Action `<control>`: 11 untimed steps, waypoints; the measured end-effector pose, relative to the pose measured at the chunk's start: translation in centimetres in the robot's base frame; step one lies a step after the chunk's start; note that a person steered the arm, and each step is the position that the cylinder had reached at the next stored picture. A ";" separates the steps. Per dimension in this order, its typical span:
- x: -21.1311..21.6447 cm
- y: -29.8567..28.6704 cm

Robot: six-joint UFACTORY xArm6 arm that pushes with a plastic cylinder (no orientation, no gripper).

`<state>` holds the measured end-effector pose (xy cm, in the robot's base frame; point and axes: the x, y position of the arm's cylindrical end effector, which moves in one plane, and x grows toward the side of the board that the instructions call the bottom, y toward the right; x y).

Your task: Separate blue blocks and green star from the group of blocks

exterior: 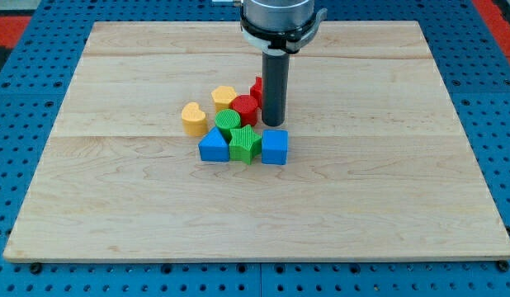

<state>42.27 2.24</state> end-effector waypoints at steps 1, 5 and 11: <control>2.0 -0.2; 3.0 -4.8; -3.7 -12.5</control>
